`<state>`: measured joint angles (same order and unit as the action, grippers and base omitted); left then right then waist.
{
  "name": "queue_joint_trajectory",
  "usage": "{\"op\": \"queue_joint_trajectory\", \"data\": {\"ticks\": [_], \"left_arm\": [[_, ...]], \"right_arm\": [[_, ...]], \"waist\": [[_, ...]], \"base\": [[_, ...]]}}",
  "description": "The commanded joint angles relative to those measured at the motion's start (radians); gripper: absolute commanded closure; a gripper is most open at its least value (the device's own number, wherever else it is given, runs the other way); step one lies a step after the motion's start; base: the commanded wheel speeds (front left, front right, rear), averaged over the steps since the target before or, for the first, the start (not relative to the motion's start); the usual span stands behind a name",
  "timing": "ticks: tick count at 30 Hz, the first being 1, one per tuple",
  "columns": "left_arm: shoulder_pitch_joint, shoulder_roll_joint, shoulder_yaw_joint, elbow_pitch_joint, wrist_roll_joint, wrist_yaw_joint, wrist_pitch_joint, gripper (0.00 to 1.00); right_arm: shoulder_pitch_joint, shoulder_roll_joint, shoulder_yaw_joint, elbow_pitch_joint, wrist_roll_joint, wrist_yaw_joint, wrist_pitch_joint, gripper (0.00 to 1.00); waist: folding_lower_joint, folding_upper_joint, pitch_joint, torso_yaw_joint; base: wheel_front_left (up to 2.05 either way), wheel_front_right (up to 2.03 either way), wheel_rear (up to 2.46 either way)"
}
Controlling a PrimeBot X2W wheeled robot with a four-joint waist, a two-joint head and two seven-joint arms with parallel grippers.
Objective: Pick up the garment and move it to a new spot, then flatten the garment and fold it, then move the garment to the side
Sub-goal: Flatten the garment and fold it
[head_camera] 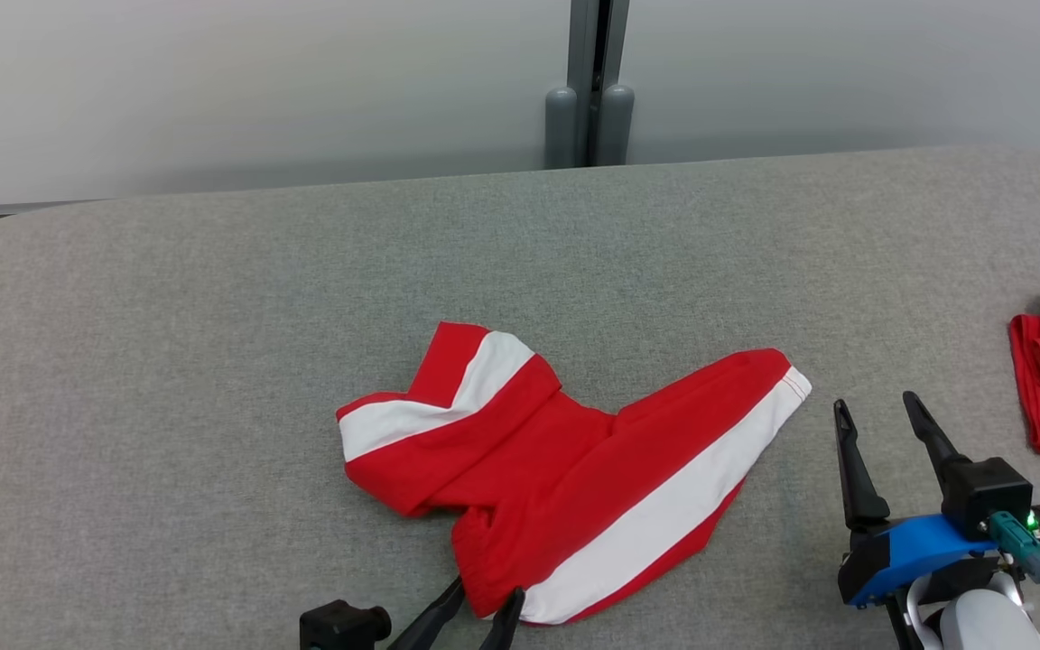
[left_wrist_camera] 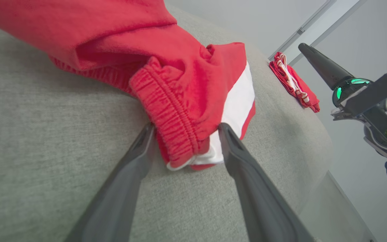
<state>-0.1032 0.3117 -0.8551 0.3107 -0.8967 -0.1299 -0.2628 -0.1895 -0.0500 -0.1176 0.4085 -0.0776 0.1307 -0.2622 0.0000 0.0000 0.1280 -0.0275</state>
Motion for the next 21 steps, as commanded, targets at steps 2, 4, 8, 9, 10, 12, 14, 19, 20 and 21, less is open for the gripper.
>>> {"op": "queue_joint_trajectory", "data": {"ticks": [2,4,8,9,10,12,14,19,20,21], "left_arm": [[-0.025,0.008,-0.018,0.006,-0.019,-0.001,-0.002,0.0],[-0.037,0.011,-0.018,0.003,-0.037,-0.001,-0.002,0.31],[-0.057,0.018,-0.009,-0.008,-0.056,-0.001,-0.002,1.0],[-0.059,0.021,-0.005,-0.013,-0.056,-0.001,-0.002,1.0],[-0.061,0.026,-0.002,-0.018,-0.048,-0.001,-0.002,1.0],[-0.061,0.03,0.025,-0.031,-0.037,-0.001,-0.002,1.0],[-0.052,0.037,0.057,-0.044,-0.025,-0.001,-0.002,1.0],[-0.04,0.091,0.121,-0.044,0.011,-0.001,-0.002,1.0],[-0.045,0.105,0.132,-0.037,0.017,-0.001,-0.002,1.0],[-0.053,0.12,0.142,-0.03,0.027,-0.001,-0.002,1.0]], "right_arm": [[-0.012,-0.002,0.001,-0.005,0.006,0.0,-0.003,0.0],[-0.012,-0.002,-0.001,-0.007,0.01,0.0,-0.003,0.0],[-0.015,-0.002,0.0,-0.01,0.02,0.0,-0.003,0.0],[-0.014,-0.002,0.0,-0.01,0.023,0.0,-0.003,0.0],[-0.013,-0.002,0.0,-0.009,0.026,0.0,-0.003,0.0],[-0.009,-0.002,-0.001,-0.005,0.035,0.0,-0.003,0.0],[-0.003,-0.002,-0.002,-0.001,0.049,0.0,-0.003,0.0],[0.013,-0.002,0.019,0.008,0.097,0.0,-0.003,0.0],[0.014,-0.003,0.024,0.01,0.104,0.0,-0.003,0.0],[0.014,-0.003,0.031,0.011,0.111,0.0,-0.003,0.0]], "waist": [[0.0,0.0,0.006,-0.004],[0.0,0.0,0.01,-0.005],[0.0,0.0,0.014,0.001],[0.0,0.0,0.013,0.005],[0.0,0.0,0.01,0.01],[0.0,0.0,0.003,0.021],[0.0,0.0,-0.007,0.034],[0.0,0.0,-0.025,0.063],[0.0,0.0,-0.026,0.066],[0.0,0.0,-0.025,0.068]], "base": [[0.0,0.0,0.0],[0.0,0.0,0.0],[0.0,0.0,0.0],[0.0,0.0,0.0],[0.0,0.0,0.0],[0.0,0.0,0.0],[0.0,0.0,0.0],[0.0,0.0,0.0],[0.0,0.0,0.0],[0.0,0.0,0.0]]}}
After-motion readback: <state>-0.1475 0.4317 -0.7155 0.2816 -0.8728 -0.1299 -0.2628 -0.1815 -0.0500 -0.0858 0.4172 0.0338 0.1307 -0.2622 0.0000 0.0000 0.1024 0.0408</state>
